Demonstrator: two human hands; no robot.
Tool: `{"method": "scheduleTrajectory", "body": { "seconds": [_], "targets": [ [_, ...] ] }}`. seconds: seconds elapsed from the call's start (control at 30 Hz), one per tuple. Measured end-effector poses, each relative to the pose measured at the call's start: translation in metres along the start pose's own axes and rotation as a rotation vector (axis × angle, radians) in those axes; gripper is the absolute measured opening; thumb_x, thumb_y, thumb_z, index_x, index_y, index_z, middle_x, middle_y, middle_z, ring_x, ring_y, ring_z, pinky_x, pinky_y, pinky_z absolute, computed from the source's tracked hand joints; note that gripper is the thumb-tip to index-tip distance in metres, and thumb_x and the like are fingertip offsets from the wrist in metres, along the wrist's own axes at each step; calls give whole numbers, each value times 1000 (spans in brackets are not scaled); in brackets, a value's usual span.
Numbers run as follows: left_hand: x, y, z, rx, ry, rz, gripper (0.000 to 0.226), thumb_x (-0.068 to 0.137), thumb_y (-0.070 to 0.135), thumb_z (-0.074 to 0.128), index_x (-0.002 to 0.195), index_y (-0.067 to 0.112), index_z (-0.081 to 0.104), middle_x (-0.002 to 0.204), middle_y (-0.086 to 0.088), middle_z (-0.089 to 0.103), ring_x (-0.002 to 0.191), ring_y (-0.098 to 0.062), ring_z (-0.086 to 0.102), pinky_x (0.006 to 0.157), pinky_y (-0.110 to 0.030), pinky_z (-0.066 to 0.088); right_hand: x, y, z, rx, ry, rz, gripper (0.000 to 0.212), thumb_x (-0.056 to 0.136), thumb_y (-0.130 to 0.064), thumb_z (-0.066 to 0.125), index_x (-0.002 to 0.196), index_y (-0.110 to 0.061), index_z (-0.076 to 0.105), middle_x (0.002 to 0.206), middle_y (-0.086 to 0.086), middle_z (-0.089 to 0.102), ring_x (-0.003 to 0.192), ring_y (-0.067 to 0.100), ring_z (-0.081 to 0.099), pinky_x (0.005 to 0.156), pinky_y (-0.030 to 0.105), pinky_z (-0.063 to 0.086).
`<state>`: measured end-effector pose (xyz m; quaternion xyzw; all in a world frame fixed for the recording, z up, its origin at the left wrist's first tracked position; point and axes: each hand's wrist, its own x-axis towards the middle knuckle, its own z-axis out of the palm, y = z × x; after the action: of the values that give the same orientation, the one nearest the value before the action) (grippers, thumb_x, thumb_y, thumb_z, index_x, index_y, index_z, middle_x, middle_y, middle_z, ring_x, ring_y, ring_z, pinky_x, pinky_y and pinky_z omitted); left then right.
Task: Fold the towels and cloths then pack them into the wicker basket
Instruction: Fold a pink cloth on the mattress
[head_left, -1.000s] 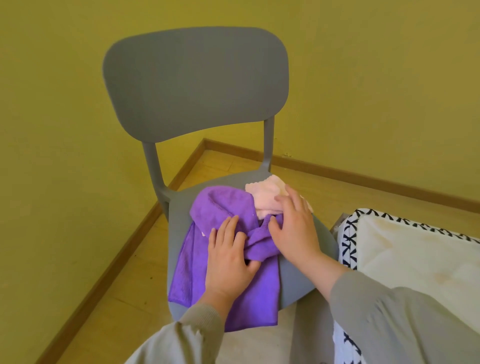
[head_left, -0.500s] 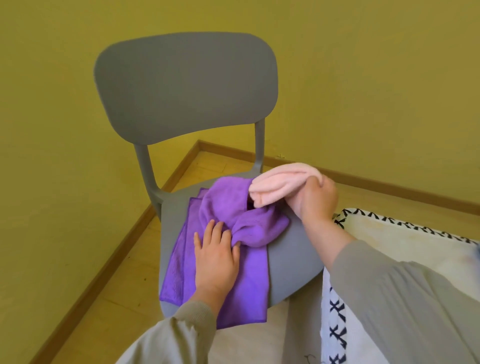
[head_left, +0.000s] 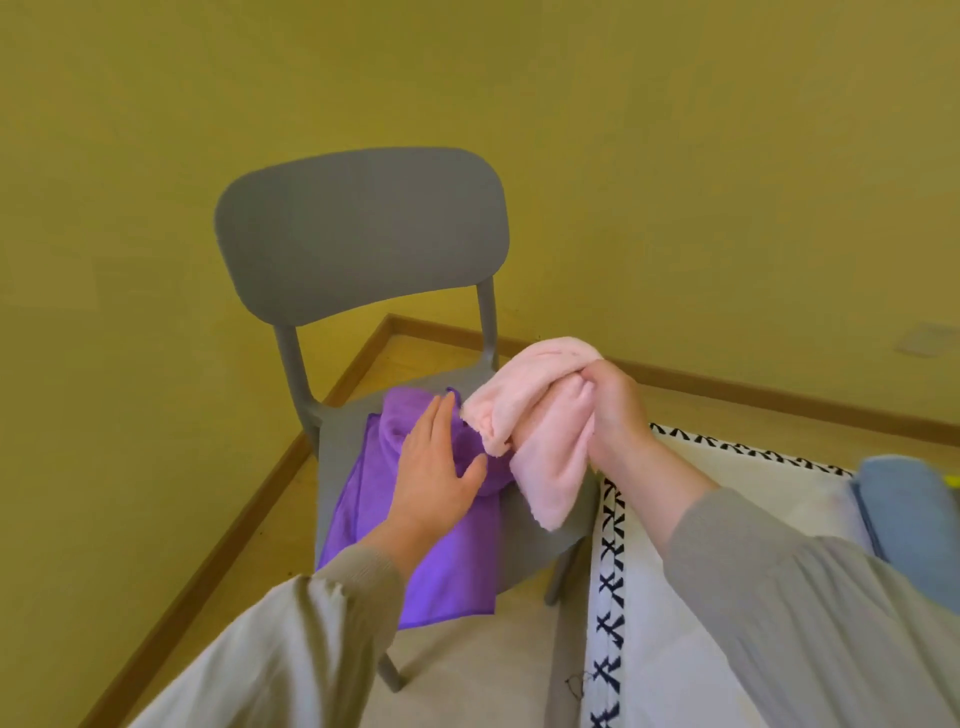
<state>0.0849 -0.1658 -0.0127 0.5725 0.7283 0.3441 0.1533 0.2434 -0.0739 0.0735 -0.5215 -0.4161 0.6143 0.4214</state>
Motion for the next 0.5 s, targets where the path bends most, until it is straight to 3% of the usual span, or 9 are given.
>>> {"method": "scheduleTrajectory", "body": {
  "seconds": [0.1,0.17,0.23,0.33,0.4,0.5],
  "targets": [
    [-5,48,-19,-151,-16,119,69,87,33,64,146,18,31,150,2,35,140,-12,28,115,-34,26,-23,-18,-8,5,-63,-42,30,62,-20,48,82,-11,69,84,9,70,89,28,67,82,42,50],
    [-12,75,-32,-202,-1,188,39,86,30,58,123,21,52,123,5,57,116,-13,49,100,-39,42,-39,-33,-14,-34,-61,-94,29,69,-20,49,88,-10,68,87,9,70,90,27,67,81,39,51],
    [-21,104,-49,-218,44,156,16,81,29,50,92,18,56,84,2,63,83,-19,57,75,-43,48,-61,-52,-26,-136,-51,-167,20,83,-19,50,92,-12,67,88,7,69,86,23,66,76,35,51],
    [-32,149,-77,-229,40,120,22,82,30,50,71,12,48,60,2,50,60,-20,43,55,-34,37,-94,-79,-47,-304,-55,-281,19,92,-20,50,102,-11,63,96,7,68,90,21,64,78,32,50],
    [-39,183,-96,-248,-20,106,28,88,26,54,65,13,45,57,5,46,58,-15,38,53,-29,31,-116,-97,-60,-390,-93,-340,20,93,-21,50,105,-10,62,98,6,68,91,19,63,76,29,48],
    [-50,231,-123,-305,-88,92,32,91,33,56,65,13,52,59,6,52,57,-11,44,51,-23,35,-147,-123,-75,-501,-162,-396,17,95,-25,51,103,-16,63,102,3,68,93,17,63,79,30,48]
  ]
}}
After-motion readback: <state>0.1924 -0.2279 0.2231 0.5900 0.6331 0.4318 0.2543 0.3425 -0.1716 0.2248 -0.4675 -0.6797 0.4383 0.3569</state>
